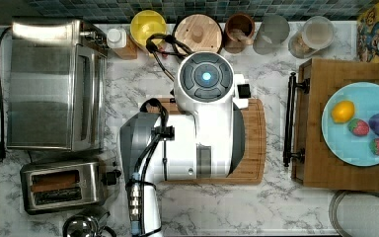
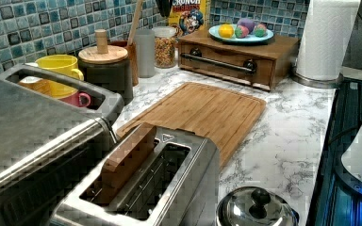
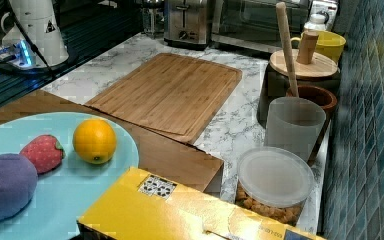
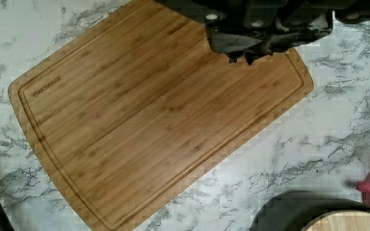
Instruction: Turn on the toaster.
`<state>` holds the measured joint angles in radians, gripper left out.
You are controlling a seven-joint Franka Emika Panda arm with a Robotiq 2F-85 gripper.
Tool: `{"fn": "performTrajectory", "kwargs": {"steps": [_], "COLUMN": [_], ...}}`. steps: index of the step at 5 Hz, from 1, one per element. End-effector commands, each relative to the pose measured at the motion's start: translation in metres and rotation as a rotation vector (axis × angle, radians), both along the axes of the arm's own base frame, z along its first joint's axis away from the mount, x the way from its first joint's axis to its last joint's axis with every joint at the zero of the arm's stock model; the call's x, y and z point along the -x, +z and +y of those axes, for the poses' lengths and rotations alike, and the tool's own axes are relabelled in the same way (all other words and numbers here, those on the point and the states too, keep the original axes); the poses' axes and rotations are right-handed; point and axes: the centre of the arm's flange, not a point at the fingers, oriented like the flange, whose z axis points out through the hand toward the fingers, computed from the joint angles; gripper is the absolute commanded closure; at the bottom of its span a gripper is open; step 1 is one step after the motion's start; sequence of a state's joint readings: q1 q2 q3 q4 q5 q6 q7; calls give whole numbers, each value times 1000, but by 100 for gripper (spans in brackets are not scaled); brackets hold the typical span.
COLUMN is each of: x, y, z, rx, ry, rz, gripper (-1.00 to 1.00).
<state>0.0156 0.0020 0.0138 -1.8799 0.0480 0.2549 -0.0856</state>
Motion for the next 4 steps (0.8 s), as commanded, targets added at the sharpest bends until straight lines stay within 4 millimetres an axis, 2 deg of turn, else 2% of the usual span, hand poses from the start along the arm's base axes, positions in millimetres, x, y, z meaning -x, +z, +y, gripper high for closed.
{"fn": "performTrajectory", "kwargs": {"steps": [1,2,4], "x": [1,13,45], "y": [7,-7,-14], "z": [5,36,97], "rx": [-1,-14,-86], "ry": [29,166,402], "rz": [-19,-16,-57], "gripper": [100,100,100]}}
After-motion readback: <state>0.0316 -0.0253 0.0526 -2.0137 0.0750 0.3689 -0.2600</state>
